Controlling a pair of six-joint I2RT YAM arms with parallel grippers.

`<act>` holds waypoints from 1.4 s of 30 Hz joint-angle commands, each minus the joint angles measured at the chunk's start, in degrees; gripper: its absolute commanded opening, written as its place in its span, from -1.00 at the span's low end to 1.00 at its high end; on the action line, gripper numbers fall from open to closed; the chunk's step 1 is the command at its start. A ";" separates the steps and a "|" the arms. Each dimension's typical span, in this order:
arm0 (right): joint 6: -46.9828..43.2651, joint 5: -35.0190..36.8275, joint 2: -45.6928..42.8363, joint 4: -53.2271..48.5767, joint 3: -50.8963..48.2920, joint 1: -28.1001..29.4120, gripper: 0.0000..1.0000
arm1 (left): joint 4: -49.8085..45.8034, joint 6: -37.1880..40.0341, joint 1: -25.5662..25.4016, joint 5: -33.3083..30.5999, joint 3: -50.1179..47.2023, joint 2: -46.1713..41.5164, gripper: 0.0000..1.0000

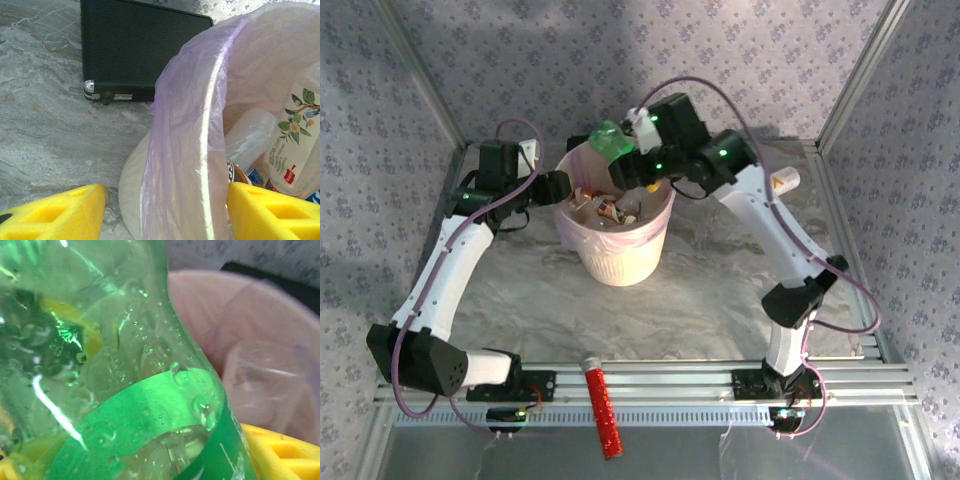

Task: Put the plastic bottles in the bin

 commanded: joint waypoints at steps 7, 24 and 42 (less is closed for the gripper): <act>-1.23 1.40 4.79 -3.40 2.39 1.50 0.51 | 0.49 -0.12 -0.52 0.64 2.03 -0.25 0.30; -1.38 3.69 -0.14 -2.32 1.52 1.55 0.74 | 0.46 0.14 -0.52 0.47 1.66 -0.46 0.30; 8.77 18.10 -10.47 3.95 -24.24 -27.20 0.99 | 0.44 0.49 -0.50 0.58 1.02 -1.29 0.30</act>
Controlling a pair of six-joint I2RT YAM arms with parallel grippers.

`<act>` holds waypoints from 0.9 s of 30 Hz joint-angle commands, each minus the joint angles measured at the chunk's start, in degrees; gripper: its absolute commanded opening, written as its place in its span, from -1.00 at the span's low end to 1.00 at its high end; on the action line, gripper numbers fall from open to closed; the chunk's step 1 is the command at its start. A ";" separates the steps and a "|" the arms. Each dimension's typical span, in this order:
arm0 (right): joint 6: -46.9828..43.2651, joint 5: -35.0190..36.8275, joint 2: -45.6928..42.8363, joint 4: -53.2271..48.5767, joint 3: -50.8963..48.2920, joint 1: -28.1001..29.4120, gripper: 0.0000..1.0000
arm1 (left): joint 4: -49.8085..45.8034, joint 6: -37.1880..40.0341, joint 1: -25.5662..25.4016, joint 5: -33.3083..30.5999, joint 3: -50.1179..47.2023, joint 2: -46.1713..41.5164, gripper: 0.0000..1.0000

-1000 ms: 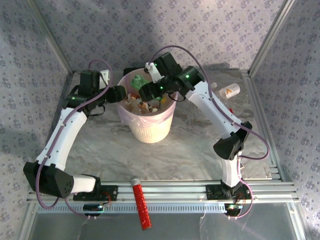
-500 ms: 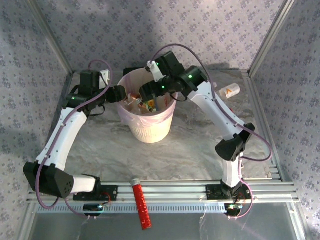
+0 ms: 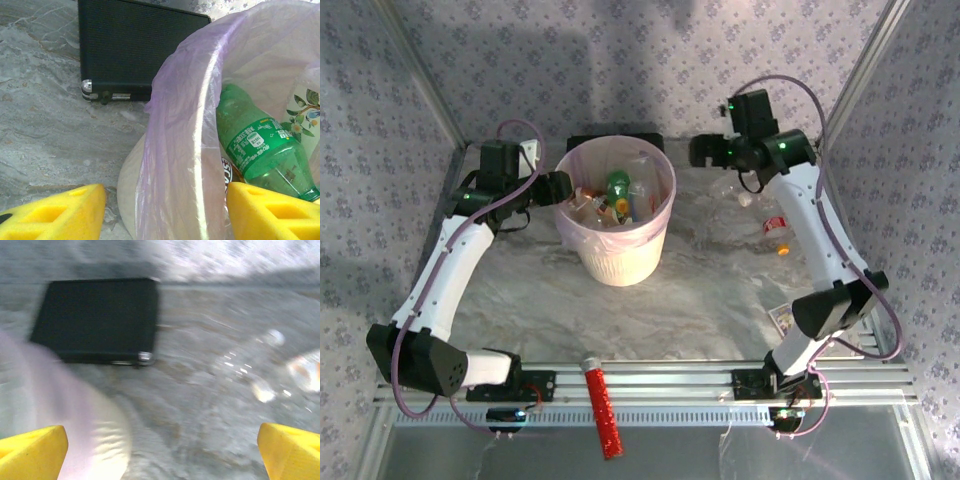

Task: Put the plastic bottles in the bin

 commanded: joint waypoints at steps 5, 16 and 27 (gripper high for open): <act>2.92 2.86 2.50 5.60 -14.76 -13.35 0.99 | 0.38 0.63 -0.26 0.55 0.84 -1.42 0.30; 2.66 2.79 7.33 14.59 -27.99 -20.90 0.98 | 0.19 0.80 -0.26 0.80 1.04 -0.78 0.30; 2.26 0.17 11.42 18.86 -33.05 -22.77 0.95 | -0.04 0.80 -0.26 0.67 1.13 -0.93 0.30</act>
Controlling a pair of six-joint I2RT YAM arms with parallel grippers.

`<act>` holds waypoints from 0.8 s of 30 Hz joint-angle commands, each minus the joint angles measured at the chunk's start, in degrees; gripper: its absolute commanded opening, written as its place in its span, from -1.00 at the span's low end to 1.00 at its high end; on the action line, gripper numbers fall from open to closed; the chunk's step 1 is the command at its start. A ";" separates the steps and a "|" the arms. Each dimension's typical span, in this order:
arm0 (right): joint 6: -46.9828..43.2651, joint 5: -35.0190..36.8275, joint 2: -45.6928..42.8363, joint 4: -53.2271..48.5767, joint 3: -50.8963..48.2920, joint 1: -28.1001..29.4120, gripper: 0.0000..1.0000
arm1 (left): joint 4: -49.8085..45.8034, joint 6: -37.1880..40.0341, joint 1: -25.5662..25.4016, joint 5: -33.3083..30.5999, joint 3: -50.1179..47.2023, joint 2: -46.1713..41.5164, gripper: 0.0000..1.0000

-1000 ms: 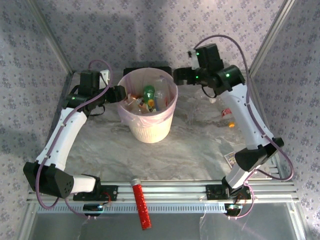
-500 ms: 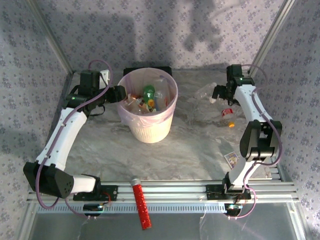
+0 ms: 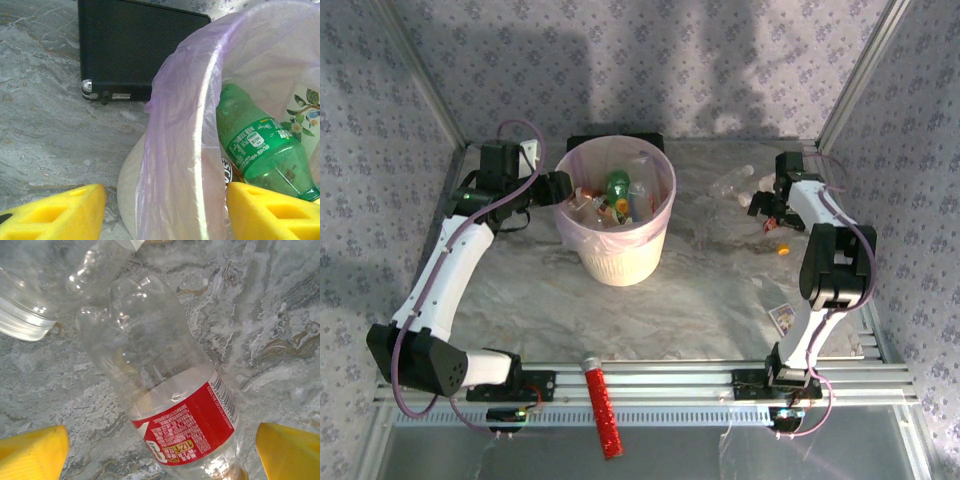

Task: Put the plastic bottles in the bin

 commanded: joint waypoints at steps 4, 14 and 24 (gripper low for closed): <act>0.08 -2.53 2.33 2.55 -2.46 -0.71 0.92 | 0.16 0.69 -0.28 0.61 1.04 -0.89 0.30; 0.12 -3.52 1.22 3.19 -4.59 -0.69 0.63 | 0.02 0.78 -0.26 0.35 0.78 -1.20 0.30; 0.72 -7.08 -4.75 2.14 -6.43 -0.73 0.43 | 0.29 0.69 -0.26 0.58 0.56 -1.11 0.30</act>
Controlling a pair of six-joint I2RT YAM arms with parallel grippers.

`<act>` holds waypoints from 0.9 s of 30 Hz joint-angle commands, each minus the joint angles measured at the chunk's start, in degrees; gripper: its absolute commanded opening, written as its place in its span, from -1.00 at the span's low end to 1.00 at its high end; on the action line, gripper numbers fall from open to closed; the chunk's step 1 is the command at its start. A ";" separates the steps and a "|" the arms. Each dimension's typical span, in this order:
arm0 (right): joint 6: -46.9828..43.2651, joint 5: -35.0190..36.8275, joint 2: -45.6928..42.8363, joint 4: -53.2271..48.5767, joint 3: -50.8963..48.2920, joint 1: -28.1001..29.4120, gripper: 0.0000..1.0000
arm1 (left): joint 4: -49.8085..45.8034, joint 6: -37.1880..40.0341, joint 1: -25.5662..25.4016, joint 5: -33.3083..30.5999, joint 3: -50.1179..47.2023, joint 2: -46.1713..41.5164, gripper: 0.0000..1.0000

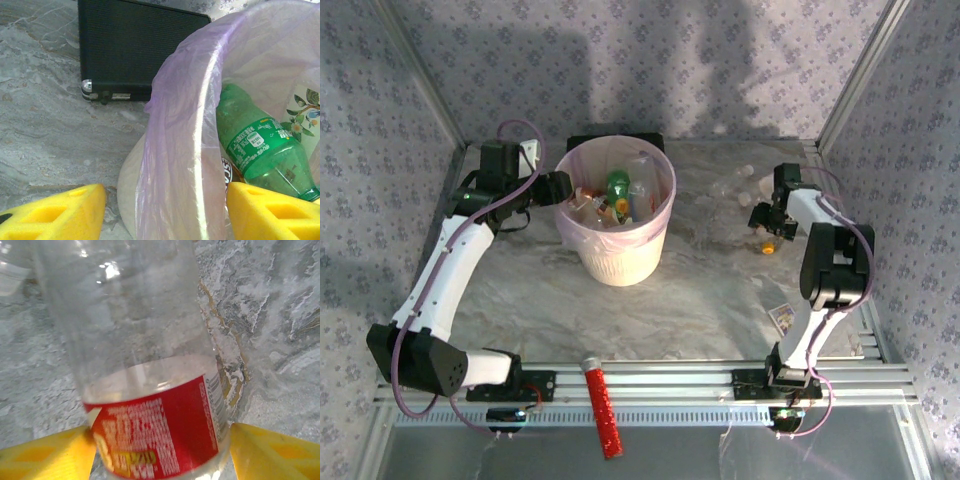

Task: Put the plastic bottles in the bin

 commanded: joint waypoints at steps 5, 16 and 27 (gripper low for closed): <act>1.57 -7.97 -10.16 -0.75 -3.78 0.50 0.38 | 0.34 0.60 -0.26 0.77 0.69 -0.96 0.30; 0.43 -1.56 -2.43 -4.31 1.24 0.08 0.83 | 0.54 0.52 -0.26 1.19 0.34 -0.65 0.30; 0.20 -1.32 2.18 -0.73 0.41 -1.02 0.41 | -0.37 1.40 0.09 0.47 0.32 -1.38 0.31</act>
